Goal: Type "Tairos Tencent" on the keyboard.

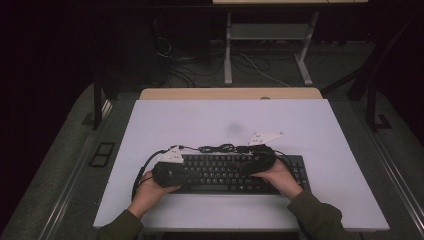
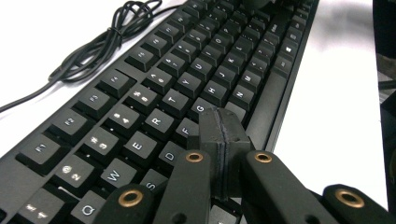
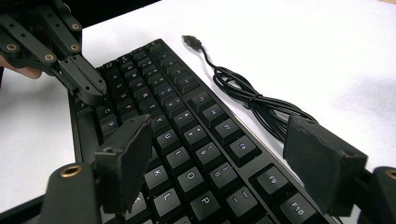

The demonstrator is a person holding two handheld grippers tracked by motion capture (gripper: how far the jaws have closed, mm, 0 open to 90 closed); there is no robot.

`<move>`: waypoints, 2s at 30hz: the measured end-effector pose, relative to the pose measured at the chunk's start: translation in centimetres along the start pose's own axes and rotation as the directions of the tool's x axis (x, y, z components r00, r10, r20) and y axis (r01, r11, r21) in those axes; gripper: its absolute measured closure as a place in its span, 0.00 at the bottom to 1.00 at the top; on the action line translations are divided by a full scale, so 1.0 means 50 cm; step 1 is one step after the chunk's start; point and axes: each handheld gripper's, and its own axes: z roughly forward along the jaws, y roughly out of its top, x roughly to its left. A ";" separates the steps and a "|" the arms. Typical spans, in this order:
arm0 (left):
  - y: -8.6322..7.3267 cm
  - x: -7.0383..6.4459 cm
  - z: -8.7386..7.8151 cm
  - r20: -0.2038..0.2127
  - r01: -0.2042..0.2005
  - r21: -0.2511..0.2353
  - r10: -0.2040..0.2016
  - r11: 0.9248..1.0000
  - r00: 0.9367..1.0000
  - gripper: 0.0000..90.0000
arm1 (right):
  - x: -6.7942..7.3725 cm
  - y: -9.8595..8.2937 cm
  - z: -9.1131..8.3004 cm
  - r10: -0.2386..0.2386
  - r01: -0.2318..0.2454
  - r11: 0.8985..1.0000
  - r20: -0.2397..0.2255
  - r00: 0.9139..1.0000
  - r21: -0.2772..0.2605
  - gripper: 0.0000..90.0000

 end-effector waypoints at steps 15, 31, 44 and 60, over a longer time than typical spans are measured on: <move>0.001 0.032 -0.008 -0.077 0.036 -0.037 -0.039 0.999 0.996 0.99 | 0.002 0.000 0.003 -0.002 0.002 1.000 -0.002 1.000 0.003 0.26; -0.003 0.048 0.017 -0.111 0.043 -0.015 -0.045 0.999 0.993 0.99 | 0.004 -0.001 0.006 -0.002 0.002 1.000 -0.004 1.000 0.007 0.26; -0.005 0.050 0.014 -0.111 0.044 -0.025 -0.047 0.999 0.993 0.99 | 0.005 0.000 0.004 -0.003 0.003 1.000 -0.006 1.000 0.003 0.26; 0.001 0.036 -0.005 -0.138 0.063 -0.089 -0.075 0.994 0.988 0.64 | 0.030 0.007 0.009 -0.006 0.008 1.000 -0.070 0.998 0.030 0.54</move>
